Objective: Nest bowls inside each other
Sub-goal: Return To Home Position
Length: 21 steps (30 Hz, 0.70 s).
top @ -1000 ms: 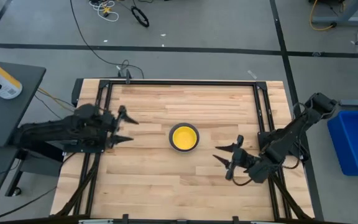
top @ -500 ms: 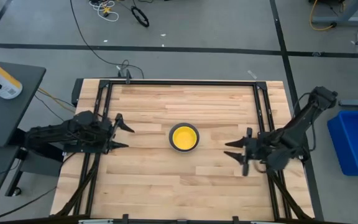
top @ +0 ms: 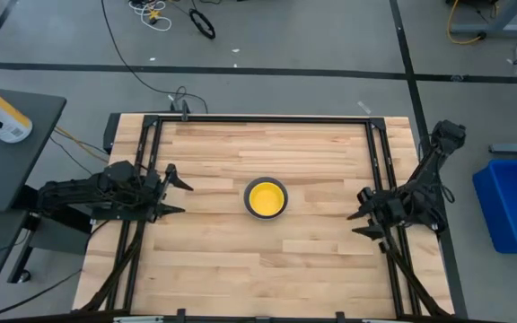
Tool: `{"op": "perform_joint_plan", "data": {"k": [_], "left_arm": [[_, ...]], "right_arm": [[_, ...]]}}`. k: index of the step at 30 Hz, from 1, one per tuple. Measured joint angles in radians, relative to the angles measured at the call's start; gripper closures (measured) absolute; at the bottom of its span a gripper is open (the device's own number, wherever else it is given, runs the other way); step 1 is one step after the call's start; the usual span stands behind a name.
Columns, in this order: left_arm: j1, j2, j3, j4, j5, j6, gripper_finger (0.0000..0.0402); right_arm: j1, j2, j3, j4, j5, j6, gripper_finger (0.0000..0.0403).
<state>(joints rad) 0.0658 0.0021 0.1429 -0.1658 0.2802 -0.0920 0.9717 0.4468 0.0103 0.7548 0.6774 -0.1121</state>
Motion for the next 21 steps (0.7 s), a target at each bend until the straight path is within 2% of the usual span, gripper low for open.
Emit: {"op": "perform_joint_plan", "data": {"k": [2, 6, 10, 14, 17, 21], "left_arm": [[0.000, 0.000, 0.000, 0.000, 0.000, -0.002, 0.0065], [0.000, 0.000, 0.000, -0.001, 0.000, -0.002, 0.0063], [0.000, 0.000, 0.000, -0.004, -0.008, -0.002, 0.0063], [0.000, 0.000, 0.000, -0.009, -0.028, -0.002, 0.0065], [0.000, 0.000, 0.000, -0.010, -0.037, -0.002, 0.0064], [0.000, 0.000, 0.000, -0.015, -0.037, -0.002, 0.0063]], "right_arm": [[-0.004, -0.041, 0.012, -0.099, -0.045, 0.031, 0.0242], [-0.023, -0.094, -0.001, -0.176, -0.130, 0.020, 0.0240], [-0.074, -0.124, -0.001, -0.300, -0.104, 0.041, 0.0236], [-0.204, -0.144, -0.001, -0.316, -0.138, -0.014, 0.0237], [-0.345, -0.162, -0.001, -0.321, -0.218, -0.048, 0.0241], [-0.539, -0.175, -0.001, -0.361, -0.233, -0.050, 0.0242]]}}
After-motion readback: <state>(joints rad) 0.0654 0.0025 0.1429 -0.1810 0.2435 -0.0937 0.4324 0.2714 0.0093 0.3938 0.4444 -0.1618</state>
